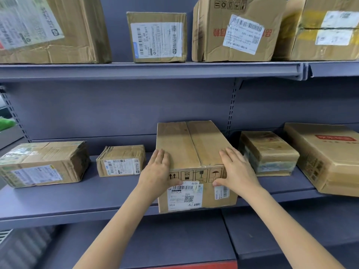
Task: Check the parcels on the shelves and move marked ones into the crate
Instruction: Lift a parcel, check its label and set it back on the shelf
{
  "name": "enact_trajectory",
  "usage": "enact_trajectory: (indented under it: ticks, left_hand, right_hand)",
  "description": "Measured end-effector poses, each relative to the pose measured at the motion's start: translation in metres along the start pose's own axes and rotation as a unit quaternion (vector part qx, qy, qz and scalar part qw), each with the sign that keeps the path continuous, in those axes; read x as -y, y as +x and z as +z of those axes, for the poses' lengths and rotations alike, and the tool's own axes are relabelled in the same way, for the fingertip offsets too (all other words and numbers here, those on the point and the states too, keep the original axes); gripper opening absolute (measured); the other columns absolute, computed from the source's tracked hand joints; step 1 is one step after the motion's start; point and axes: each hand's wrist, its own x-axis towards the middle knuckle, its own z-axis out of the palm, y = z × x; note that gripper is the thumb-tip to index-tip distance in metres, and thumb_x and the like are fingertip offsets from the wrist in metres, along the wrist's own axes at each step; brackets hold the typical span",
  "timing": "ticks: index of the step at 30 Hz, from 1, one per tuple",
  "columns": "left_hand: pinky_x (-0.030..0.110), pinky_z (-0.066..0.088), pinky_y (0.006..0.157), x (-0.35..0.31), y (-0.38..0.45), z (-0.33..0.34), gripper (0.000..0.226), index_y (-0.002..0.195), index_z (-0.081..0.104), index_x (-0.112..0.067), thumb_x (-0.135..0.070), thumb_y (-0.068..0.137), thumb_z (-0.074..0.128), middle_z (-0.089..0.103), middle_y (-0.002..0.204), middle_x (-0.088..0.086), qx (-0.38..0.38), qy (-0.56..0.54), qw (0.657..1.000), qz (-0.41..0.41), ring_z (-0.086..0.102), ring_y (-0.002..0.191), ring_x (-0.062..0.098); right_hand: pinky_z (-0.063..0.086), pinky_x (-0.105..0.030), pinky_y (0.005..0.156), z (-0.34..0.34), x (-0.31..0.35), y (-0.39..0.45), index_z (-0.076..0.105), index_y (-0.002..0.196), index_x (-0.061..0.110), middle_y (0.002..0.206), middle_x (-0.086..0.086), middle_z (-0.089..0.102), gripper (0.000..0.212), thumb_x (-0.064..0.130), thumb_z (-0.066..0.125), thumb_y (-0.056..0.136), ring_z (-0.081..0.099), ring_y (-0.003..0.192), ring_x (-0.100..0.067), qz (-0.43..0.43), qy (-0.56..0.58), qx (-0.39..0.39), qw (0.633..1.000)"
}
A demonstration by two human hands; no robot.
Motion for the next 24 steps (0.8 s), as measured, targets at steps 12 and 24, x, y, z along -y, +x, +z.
enact_trajectory:
  ticks: [12, 24]
  left_hand:
    - [0.019, 0.045, 0.085, 0.003, -0.040, 0.069, 0.086, 0.146, 0.017, -0.023, -0.016, 0.080, 0.072, 0.059, 0.121, -0.007, -0.159, -0.444, 0.868, -0.156, 0.058, 0.110, 0.014]
    - [0.020, 0.043, 0.073, 0.006, -0.051, 0.101, 0.035, 0.126, 0.053, -0.019, -0.016, 0.091, 0.057, 0.066, 0.105, -0.008, -0.133, -0.432, 0.867, -0.209, 0.060, 0.096, 0.012]
  right_hand:
    - [0.027, -0.038, 0.111, 0.052, -0.013, -0.041, -0.017, 0.137, 0.046, 0.154, -0.003, 0.023, 0.119, 0.008, 0.076, 0.073, 0.030, 0.139, -0.024, 0.101, 0.375, -0.121, 0.913]
    - [0.048, -0.043, 0.096, 0.084, -0.039, -0.044, 0.053, 0.116, 0.019, 0.114, 0.000, 0.064, 0.036, 0.001, 0.058, 0.086, 0.059, 0.103, -0.018, 0.223, 0.498, 0.052, 0.837]
